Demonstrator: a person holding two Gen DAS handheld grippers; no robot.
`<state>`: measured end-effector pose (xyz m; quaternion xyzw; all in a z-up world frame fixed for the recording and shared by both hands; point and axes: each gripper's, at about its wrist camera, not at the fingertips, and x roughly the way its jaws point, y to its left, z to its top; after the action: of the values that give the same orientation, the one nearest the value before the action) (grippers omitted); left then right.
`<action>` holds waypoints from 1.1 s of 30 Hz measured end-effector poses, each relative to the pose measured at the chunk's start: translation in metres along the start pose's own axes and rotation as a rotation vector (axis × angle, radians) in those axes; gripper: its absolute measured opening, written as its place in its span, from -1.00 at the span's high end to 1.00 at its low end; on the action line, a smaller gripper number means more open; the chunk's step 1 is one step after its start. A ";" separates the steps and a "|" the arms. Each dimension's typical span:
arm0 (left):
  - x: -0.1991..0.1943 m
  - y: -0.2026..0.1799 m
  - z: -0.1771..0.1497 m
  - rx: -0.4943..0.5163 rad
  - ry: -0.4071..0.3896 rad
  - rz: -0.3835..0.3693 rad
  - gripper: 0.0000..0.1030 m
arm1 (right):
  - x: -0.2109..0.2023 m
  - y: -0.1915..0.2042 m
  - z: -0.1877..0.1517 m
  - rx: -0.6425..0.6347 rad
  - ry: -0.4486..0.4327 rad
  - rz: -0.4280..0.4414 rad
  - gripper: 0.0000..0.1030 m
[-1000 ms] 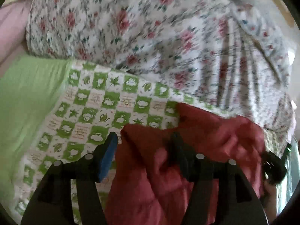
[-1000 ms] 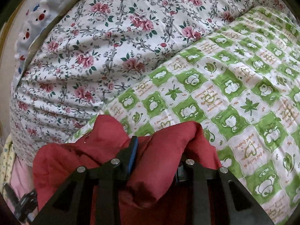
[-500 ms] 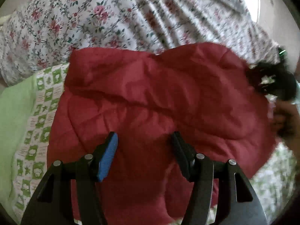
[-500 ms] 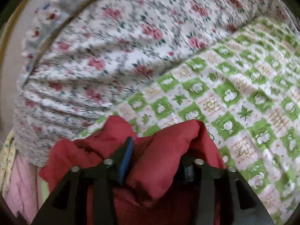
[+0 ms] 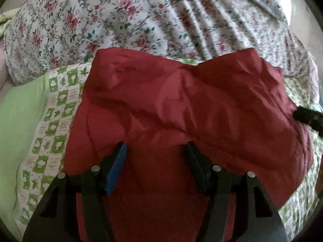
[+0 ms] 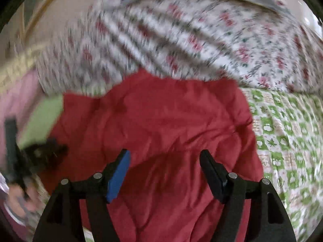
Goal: Fold large clothes
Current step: 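Lower the folded hem onto the jacket and open both grippers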
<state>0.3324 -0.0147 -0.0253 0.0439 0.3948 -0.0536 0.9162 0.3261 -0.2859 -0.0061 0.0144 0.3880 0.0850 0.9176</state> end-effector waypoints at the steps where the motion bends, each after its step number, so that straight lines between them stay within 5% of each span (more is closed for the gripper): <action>1: 0.004 0.002 0.002 -0.005 0.005 0.012 -0.18 | 0.009 0.000 -0.001 -0.005 0.027 -0.009 -0.41; 5: 0.031 0.017 0.017 -0.034 0.055 0.053 -0.34 | 0.047 -0.020 0.002 0.026 0.097 -0.073 -0.47; 10: 0.065 0.037 0.030 -0.096 0.125 0.085 -0.58 | 0.077 -0.067 0.007 0.226 0.134 -0.018 -0.48; 15: 0.084 0.038 0.034 -0.105 0.150 0.111 -0.63 | 0.090 -0.069 0.005 0.247 0.140 -0.039 -0.49; 28: 0.089 0.039 0.034 -0.102 0.166 0.109 -0.64 | 0.092 -0.072 0.003 0.271 0.127 -0.023 -0.50; 33: 0.052 0.040 0.028 -0.109 0.123 0.070 -0.63 | 0.091 -0.071 0.004 0.266 0.132 -0.022 -0.50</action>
<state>0.3933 0.0180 -0.0419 0.0111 0.4507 0.0026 0.8926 0.4017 -0.3403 -0.0747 0.1261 0.4555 0.0234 0.8809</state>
